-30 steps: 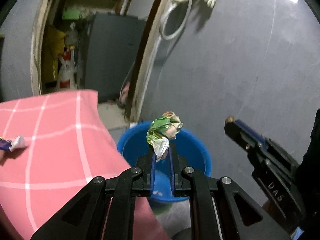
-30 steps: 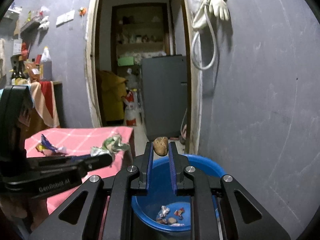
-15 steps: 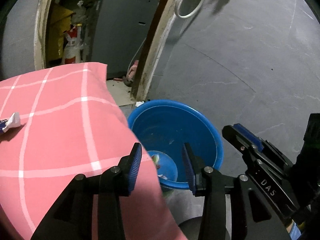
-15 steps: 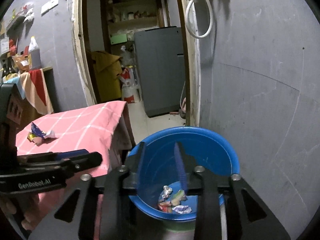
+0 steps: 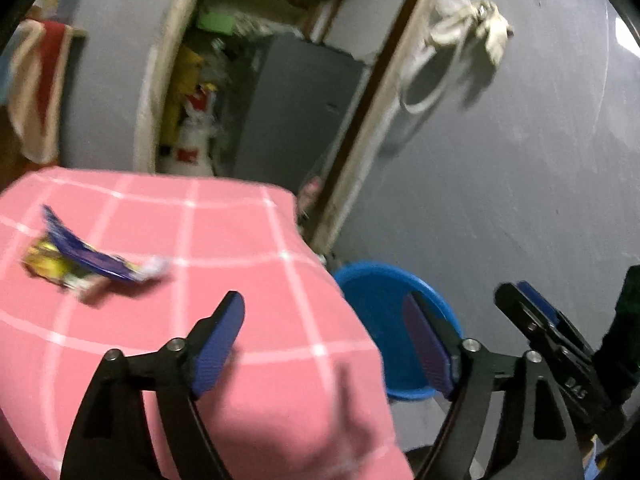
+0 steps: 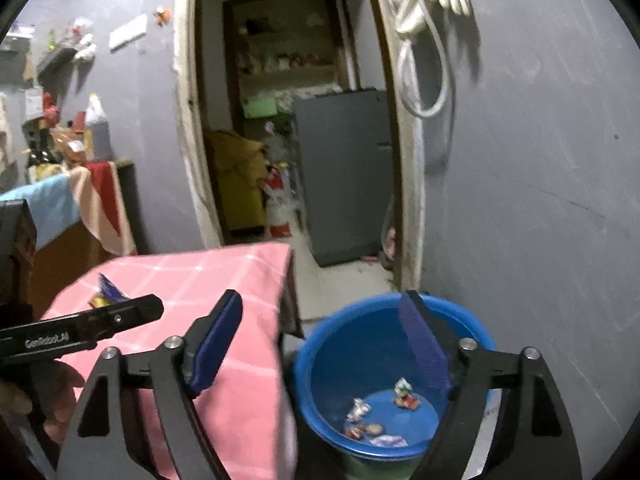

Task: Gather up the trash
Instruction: 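Carry both items to the blue bucket and open both tools to drop them, then move both open tools back over the remaining wrappers on the cloth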

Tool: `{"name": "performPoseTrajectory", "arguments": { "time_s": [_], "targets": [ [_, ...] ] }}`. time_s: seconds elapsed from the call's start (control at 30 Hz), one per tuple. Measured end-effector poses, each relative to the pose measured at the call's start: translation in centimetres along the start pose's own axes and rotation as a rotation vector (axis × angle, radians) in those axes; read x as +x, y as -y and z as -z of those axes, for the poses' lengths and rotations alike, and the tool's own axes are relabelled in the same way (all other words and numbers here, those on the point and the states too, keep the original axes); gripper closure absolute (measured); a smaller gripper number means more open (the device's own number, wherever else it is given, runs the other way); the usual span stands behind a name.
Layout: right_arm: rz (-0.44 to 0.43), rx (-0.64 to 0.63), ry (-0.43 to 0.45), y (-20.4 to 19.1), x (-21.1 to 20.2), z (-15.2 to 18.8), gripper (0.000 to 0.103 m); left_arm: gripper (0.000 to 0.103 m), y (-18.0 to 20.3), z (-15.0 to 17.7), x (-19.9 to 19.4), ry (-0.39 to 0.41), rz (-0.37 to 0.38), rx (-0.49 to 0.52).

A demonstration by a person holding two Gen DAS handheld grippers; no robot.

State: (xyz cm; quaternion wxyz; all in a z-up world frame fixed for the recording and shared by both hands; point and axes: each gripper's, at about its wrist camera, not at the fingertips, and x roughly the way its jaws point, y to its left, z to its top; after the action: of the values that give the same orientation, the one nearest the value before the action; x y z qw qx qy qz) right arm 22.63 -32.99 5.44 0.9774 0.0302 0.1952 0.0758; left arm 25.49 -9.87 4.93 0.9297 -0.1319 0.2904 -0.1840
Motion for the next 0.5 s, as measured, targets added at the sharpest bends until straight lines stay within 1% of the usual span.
{"name": "performPoseTrajectory", "arguments": {
  "time_s": [0.03, 0.07, 0.1, 0.17, 0.2, 0.37, 0.5],
  "targets": [
    [-0.011, -0.010, 0.010, -0.6, -0.2, -0.3, 0.019, 0.018, -0.4, -0.3, -0.9, 0.030, -0.017, 0.003],
    [-0.017, -0.016, 0.016, -1.1, -0.3, -0.5, 0.017, 0.014, -0.7, -0.4, -1.7, 0.056, -0.033, 0.007],
    [-0.031, -0.024, 0.027, -1.7, -0.5, -0.9, 0.013, 0.010, -1.1, -0.5, -2.6, 0.086, -0.052, 0.012],
    [-0.056, -0.035, 0.047, -2.7, -0.8, -1.3, 0.006, 0.007, -2.0, -0.7, -4.5, 0.147, -0.080, 0.021],
    [-0.072, -0.042, 0.061, -3.4, -1.0, -1.6, 0.000, 0.007, -2.2, -0.7, -5.2, 0.170, -0.091, 0.026],
    [-0.146, -0.066, 0.115, -6.0, -1.5, -2.4, 0.000, 0.005, -4.0, -0.7, -8.3, 0.270, -0.161, 0.061],
    [-0.212, -0.078, 0.161, -8.2, -1.8, -2.9, 0.000, 0.004, -5.3, -0.3, -10.2, 0.334, -0.202, 0.086]
  ]
}}
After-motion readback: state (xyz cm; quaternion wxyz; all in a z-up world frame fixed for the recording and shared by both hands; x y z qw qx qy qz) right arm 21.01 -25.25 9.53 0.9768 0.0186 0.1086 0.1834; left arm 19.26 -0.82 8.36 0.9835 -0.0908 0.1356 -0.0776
